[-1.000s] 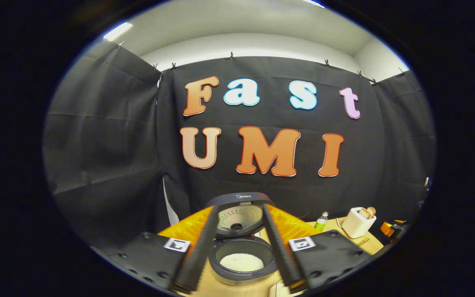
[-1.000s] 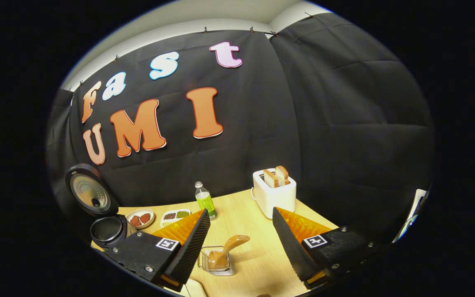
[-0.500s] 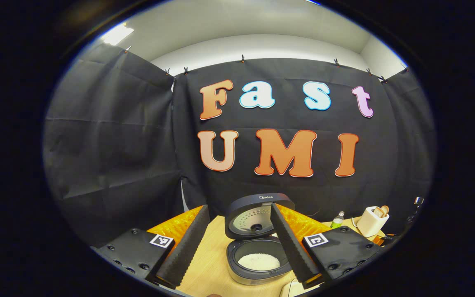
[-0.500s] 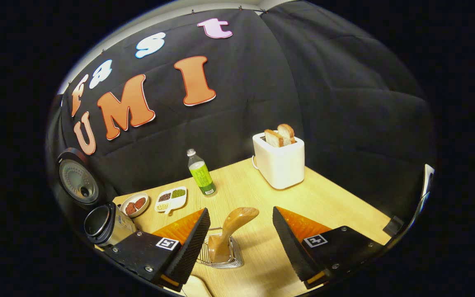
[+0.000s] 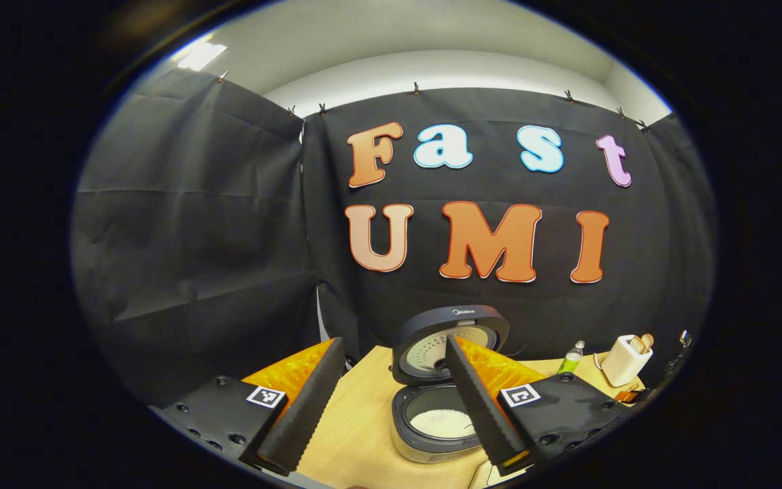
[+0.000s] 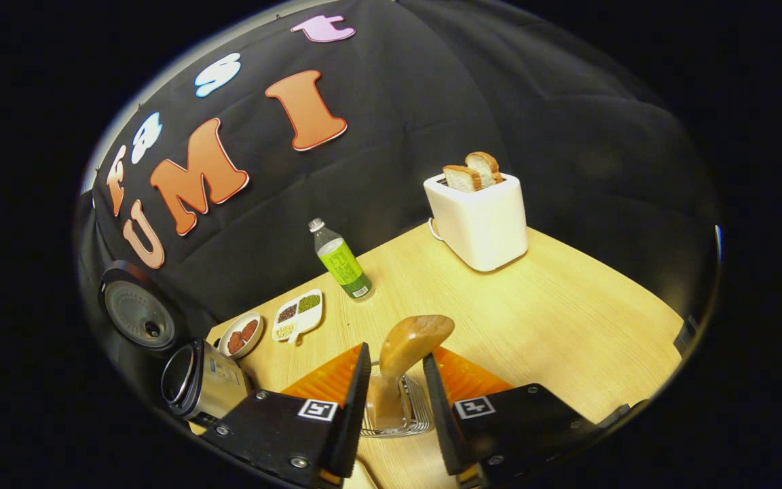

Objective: Close the left gripper, press the button to open the rice cooker; take a wooden spoon from the chopstick holder with the right hand, scoop a spoonful of rice and pour it into the rice cooker, then put the wooden spoon back into the chopstick holder.

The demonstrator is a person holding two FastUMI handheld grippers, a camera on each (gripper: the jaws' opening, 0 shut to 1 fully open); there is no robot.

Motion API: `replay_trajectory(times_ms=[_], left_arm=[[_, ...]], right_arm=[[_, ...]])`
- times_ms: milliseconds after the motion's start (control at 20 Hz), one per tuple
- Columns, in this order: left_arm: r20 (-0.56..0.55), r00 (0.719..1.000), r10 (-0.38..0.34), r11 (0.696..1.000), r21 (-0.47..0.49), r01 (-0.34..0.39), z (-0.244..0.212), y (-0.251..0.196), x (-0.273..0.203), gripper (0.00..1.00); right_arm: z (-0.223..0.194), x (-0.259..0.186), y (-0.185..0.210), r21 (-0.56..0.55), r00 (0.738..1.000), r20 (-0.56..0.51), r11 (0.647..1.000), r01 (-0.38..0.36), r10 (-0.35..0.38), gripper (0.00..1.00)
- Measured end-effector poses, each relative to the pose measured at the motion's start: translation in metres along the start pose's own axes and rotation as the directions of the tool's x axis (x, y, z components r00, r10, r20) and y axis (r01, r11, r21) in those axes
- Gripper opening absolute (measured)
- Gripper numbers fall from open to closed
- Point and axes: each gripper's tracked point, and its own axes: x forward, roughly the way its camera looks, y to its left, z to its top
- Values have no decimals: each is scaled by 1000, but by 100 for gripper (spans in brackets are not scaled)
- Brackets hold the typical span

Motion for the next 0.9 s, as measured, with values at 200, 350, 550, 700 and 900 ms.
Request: replay_trajectory(times_ms=[200,350,550,700,900], left_arm=[[-22,999,30,1000,-6,-31,-8,8,-2,99],[-28,999,43,999,3,-43,-10,14,-4,98],[-28,999,45,999,-20,-46,-13,20,-5,97],[-38,999,15,1000,-21,-16,-18,21,-4,99],[-3,999,-47,998,-30,47,-6,27,4,99]], right_arm=[[2,2,9,27,1000,-25,1000,-15,16,28],[8,-3,20,3,999,11,999,-43,43,16],[21,-16,36,-75,997,41,995,-66,69,10],[42,-36,44,-91,993,98,994,-55,64,5],[64,-81,70,-100,983,162,992,-74,90,2]])
